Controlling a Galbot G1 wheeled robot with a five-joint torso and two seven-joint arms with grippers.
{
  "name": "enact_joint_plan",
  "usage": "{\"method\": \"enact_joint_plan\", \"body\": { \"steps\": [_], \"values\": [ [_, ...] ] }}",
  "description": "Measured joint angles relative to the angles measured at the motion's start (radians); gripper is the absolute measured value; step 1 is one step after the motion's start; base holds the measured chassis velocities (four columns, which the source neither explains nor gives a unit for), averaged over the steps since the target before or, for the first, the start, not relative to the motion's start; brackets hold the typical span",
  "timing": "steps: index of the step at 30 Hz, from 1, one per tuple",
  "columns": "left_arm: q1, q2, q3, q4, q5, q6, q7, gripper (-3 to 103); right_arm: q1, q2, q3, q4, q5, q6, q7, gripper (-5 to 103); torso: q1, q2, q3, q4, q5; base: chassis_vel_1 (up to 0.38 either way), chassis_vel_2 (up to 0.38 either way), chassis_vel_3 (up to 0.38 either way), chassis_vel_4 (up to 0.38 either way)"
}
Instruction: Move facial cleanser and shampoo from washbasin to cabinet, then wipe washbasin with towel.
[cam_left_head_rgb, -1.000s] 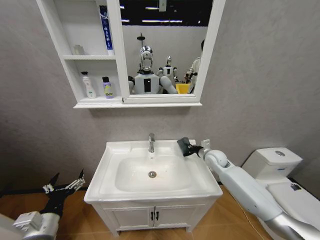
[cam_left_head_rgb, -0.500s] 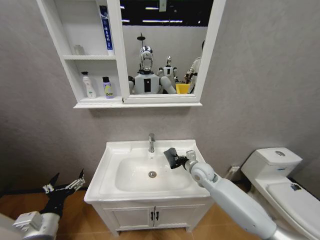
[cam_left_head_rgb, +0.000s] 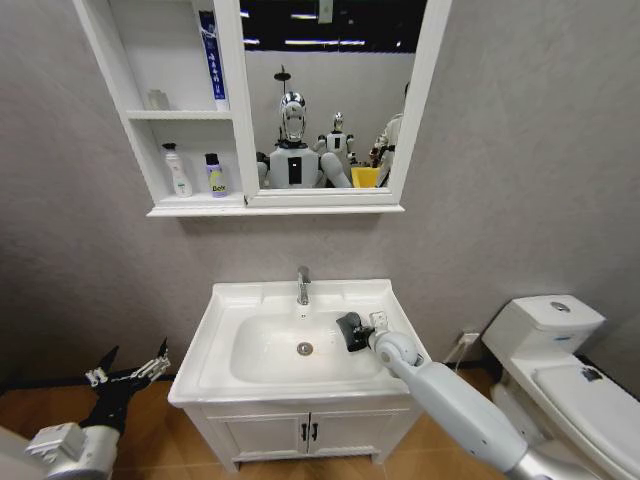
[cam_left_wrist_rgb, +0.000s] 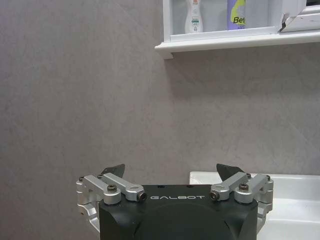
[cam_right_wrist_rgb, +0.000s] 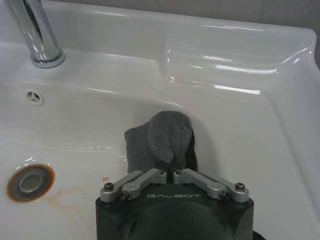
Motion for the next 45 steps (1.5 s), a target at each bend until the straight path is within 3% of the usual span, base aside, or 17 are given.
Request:
{"method": "enact_joint_plan", "body": {
  "steps": [15,45],
  "values": [
    [0.000,0.000,0.000,0.000,0.000,0.000,0.000,100,0.010,0.034,-0.024,-0.059,-0.013,0.004,-0.024,1,0.000,0.000,0.000,-0.0001,-0.0001,0.000,0.000,0.000,0.000],
    [0.000,0.000,0.000,0.000,0.000,0.000,0.000,100,0.070,0.212,-0.099,-0.183,-0.045,0.021,-0.091,1,0.000,0.000,0.000,0.0001,0.0000,0.000,0.000,0.000,0.000]
  ]
}}
